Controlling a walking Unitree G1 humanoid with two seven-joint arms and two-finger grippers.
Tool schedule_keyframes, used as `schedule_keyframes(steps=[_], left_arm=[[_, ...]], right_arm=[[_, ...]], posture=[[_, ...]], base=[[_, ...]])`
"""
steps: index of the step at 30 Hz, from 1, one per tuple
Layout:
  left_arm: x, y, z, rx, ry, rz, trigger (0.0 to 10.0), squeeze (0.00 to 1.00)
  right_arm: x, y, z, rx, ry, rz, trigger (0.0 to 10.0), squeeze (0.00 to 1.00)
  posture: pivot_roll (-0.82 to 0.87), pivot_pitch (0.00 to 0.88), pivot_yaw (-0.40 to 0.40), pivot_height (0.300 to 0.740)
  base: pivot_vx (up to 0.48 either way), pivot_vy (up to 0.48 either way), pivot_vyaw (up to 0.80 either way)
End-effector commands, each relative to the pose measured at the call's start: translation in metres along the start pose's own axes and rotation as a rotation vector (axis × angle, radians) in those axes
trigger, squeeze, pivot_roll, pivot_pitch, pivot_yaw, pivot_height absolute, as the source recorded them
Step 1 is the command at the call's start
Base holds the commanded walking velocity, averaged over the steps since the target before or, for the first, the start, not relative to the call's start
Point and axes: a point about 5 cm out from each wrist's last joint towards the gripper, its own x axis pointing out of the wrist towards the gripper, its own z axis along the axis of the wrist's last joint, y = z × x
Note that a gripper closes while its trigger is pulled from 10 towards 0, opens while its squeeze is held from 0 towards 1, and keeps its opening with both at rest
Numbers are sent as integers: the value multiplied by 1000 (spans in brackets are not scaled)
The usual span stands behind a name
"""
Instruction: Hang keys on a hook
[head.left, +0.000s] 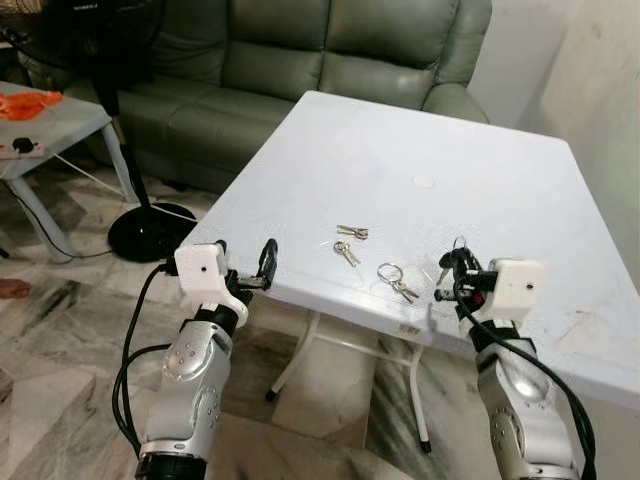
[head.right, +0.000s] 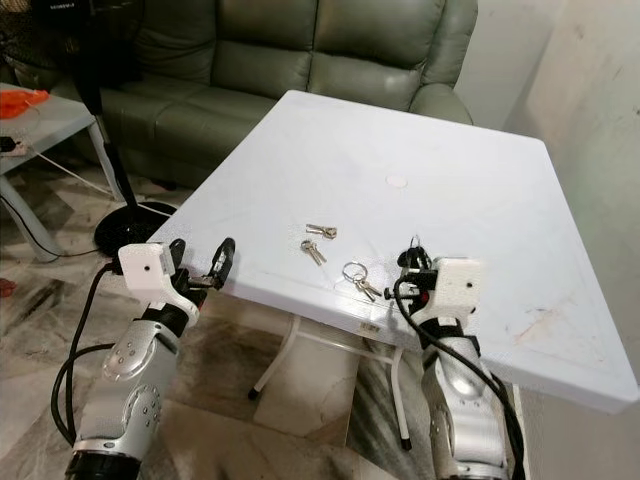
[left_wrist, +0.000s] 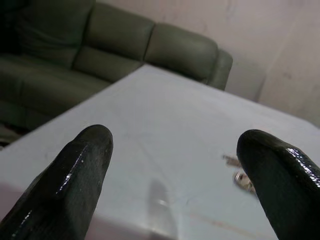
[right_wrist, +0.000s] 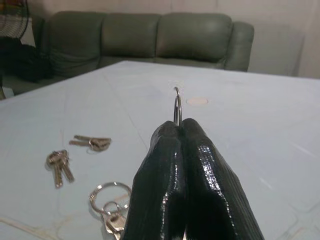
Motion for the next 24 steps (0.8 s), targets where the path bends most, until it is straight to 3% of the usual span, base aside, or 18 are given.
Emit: schedule_keyframes(steps=[1, 8, 15, 24], left_arm=[[6, -1, 4, 5, -21, 8, 10000, 0], [22, 1, 9, 26, -21, -10, 10000, 0], [30, 3, 10, 53, -13, -24, 10000, 0], [30, 1, 4, 57, -8, -23, 10000, 0]], right_arm=[[3, 1, 5, -31, -9, -5, 10000, 0], [10, 2, 4, -30, 43, -16, 10000, 0], [10, 6, 3, -47, 45, 12, 10000, 0], [10, 13, -3, -45, 66, 35, 10000, 0]], posture=[[15, 0, -54, 740], [3, 0, -36, 740], [-2, 0, -29, 740], [3, 0, -27, 740]], base=[[0, 0, 0], [0, 0, 0], [0, 0, -706], [0, 0, -738]])
